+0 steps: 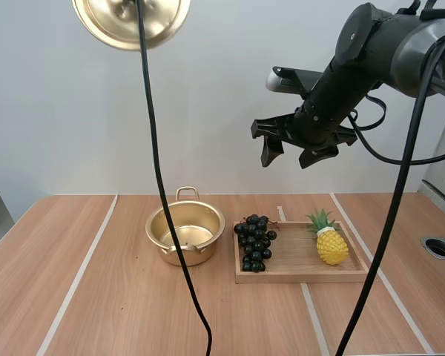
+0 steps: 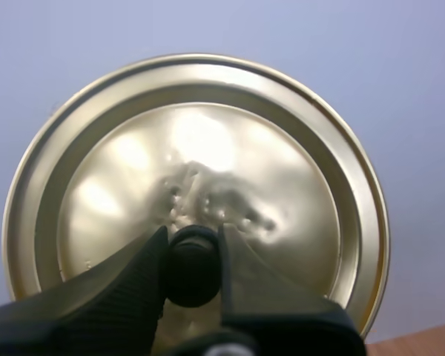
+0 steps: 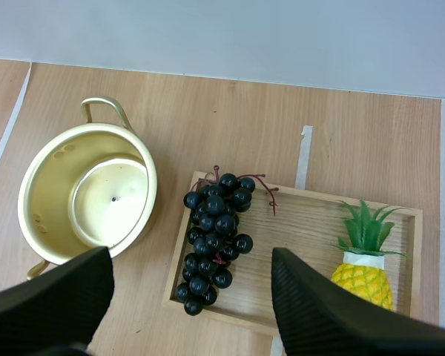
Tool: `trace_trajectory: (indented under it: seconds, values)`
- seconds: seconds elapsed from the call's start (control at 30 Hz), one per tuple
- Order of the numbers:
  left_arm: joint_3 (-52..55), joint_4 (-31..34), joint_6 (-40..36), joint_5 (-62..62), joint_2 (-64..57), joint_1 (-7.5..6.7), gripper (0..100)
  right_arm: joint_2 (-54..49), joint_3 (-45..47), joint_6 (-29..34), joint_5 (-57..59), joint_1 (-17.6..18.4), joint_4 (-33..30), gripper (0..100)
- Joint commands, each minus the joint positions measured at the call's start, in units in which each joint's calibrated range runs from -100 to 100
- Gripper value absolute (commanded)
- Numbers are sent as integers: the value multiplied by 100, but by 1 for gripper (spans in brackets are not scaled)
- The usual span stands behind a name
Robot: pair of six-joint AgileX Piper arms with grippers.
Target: Open the pot, put the grape inside, and close it
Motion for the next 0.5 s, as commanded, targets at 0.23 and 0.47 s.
trace_trajectory:
  seconds: [0.23,0.47]
  values:
    - [-1776,82,-90,-409,-530,6,0,-63,12,-246,0,-27,331,100]
    - [-3302,82,-90,-424,-751,6,0,111,12,-287,0,-27,380,100]
